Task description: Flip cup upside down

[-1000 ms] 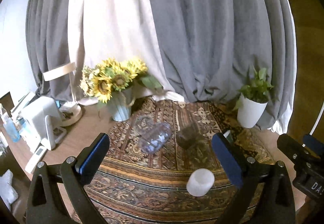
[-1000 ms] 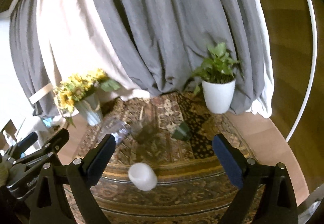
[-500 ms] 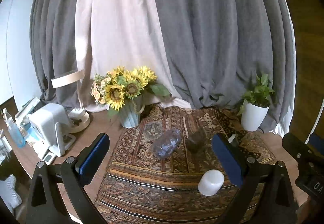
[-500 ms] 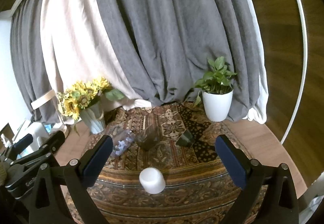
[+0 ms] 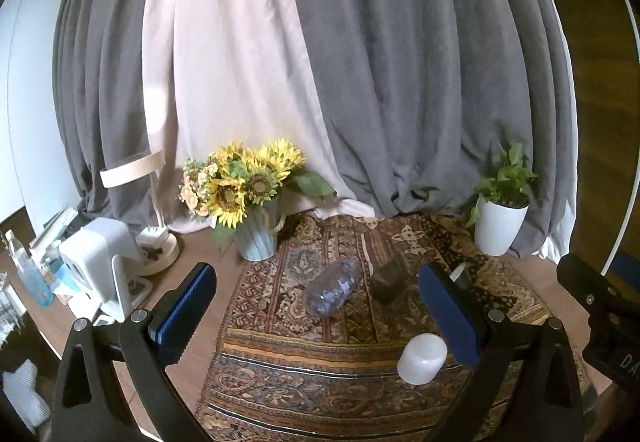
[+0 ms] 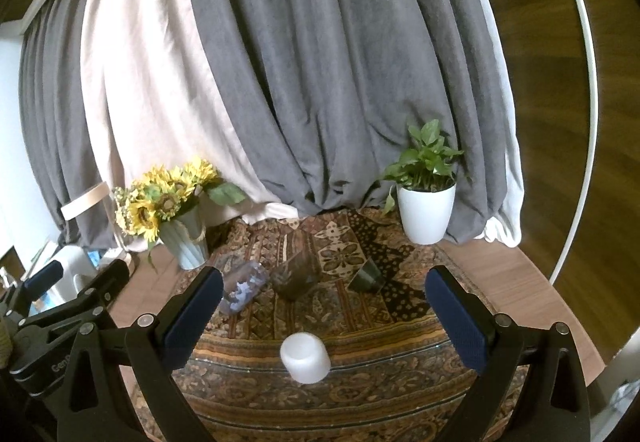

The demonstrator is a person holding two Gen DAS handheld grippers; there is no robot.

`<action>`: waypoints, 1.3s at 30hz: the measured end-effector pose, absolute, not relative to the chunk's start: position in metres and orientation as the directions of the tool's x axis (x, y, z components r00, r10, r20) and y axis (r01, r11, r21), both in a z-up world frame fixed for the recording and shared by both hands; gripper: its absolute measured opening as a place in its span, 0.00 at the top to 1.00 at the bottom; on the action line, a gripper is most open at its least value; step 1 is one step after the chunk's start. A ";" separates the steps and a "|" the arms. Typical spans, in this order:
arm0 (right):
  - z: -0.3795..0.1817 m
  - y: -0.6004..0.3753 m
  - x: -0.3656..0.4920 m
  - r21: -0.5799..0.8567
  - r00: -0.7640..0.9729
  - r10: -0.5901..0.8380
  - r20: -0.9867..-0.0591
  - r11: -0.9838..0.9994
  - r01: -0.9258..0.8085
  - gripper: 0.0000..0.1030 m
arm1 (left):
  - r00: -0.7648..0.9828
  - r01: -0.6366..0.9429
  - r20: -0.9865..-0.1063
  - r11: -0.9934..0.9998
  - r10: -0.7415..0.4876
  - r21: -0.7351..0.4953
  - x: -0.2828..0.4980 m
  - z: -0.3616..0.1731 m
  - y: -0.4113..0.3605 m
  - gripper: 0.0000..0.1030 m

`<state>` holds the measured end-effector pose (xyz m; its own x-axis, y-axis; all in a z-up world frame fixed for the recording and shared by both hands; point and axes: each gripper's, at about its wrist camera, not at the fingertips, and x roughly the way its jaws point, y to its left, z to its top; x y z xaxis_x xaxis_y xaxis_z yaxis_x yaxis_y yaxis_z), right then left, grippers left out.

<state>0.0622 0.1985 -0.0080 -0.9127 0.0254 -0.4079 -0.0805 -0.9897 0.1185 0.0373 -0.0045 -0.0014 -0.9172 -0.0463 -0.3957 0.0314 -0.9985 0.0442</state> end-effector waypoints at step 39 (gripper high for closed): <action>-0.008 0.193 0.044 0.104 -0.911 0.031 -0.410 -0.991 -0.081 0.01 | -0.920 0.018 -0.391 -0.998 -0.039 0.057 0.015 -0.001 -0.006 0.00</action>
